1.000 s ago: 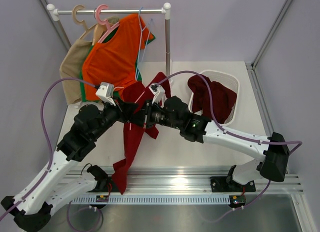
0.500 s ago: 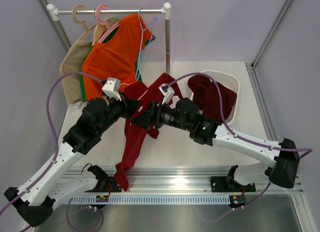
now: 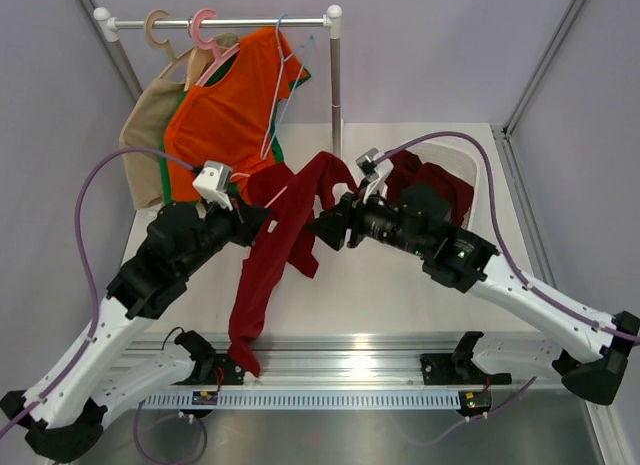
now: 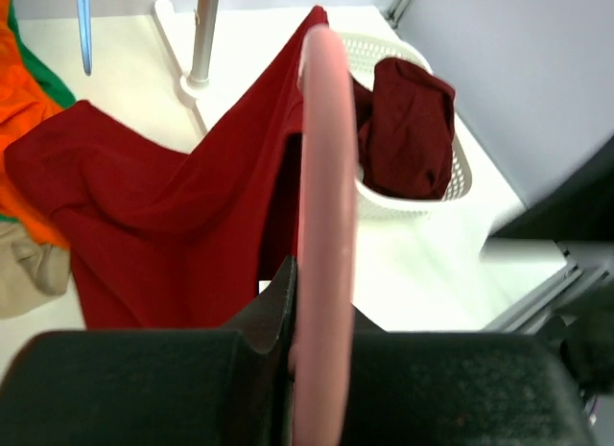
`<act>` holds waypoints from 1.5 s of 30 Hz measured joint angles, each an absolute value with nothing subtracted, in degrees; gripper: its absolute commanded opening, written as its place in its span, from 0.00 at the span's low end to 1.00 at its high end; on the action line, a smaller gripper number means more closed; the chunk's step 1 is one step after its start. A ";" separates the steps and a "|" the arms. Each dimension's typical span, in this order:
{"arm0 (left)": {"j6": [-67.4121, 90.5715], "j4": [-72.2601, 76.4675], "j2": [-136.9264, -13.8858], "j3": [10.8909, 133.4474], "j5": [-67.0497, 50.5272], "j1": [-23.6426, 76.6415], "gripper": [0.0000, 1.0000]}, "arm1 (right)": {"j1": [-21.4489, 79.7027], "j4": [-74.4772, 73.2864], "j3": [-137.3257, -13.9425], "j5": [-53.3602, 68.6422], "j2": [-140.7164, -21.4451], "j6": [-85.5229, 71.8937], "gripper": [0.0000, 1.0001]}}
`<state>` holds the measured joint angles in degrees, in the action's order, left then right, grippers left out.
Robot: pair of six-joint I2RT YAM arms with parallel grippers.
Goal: Remove the t-shirt from the hanger
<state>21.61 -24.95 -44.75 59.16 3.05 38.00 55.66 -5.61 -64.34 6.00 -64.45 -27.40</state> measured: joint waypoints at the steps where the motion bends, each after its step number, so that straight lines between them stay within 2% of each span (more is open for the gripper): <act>1: 21.04 -26.35 -43.94 59.44 2.76 38.00 0.00 | 53.84 -7.99 -66.06 7.18 -63.68 -23.14 0.68; 5: 19.73 -33.74 -40.29 62.24 0.73 38.00 0.00 | 47.59 -15.57 -73.69 7.79 -63.55 -9.78 0.81; 11: 19.51 -39.70 -35.83 67.88 -2.15 38.00 0.00 | 37.63 -18.06 -75.11 13.37 -66.94 0.47 0.84; 18: 19.55 -42.22 -36.51 70.96 -6.68 38.00 0.00 | 36.88 -22.63 -76.93 18.59 -76.75 6.61 0.85; 21: 19.70 -43.48 -37.21 71.64 -8.10 38.00 0.00 | 36.84 -22.52 -77.65 20.29 -77.06 7.88 0.80; 22: 19.73 -43.79 -37.32 71.75 -8.43 38.00 0.00 | 36.82 -22.04 -78.17 20.86 -77.06 7.99 0.71; 24: 19.73 -44.45 -37.63 72.25 -9.04 38.00 0.00 | 36.82 -19.53 -78.43 21.98 -76.90 8.16 0.44; 25: 19.73 -44.49 -37.91 72.49 -9.30 38.00 0.00 | 36.80 -18.52 -78.43 22.24 -76.88 8.19 0.14; 26: 19.73 -44.51 -38.13 72.82 -9.34 38.00 0.00 | 36.80 -17.74 -78.39 22.39 -76.90 8.12 0.03; 27: 19.70 -44.51 -38.44 73.17 -9.39 38.00 0.00 | 36.80 -16.88 -78.24 22.55 -76.90 7.49 0.00; 34: 19.07 -45.21 -39.57 74.61 -8.32 37.95 0.00 | 34.59 -7.84 -69.47 19.16 -73.60 2.02 0.00; 38: 17.65 -47.55 -39.18 76.14 -5.34 37.98 0.00 | 27.31 -3.64 -63.02 16.34 -68.38 -4.49 0.00; 42: 17.17 -47.90 -37.82 77.95 -2.33 37.98 0.00 | 19.46 -0.67 -62.52 15.68 -67.02 -11.00 0.00; 45: 17.39 -47.44 -36.82 79.46 -0.84 37.95 0.00 | 17.21 -0.16 -62.52 16.91 -67.22 -14.00 0.00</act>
<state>17.39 -47.44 -36.82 79.46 -0.84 37.95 17.21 -0.16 -62.52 16.91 -67.22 -14.00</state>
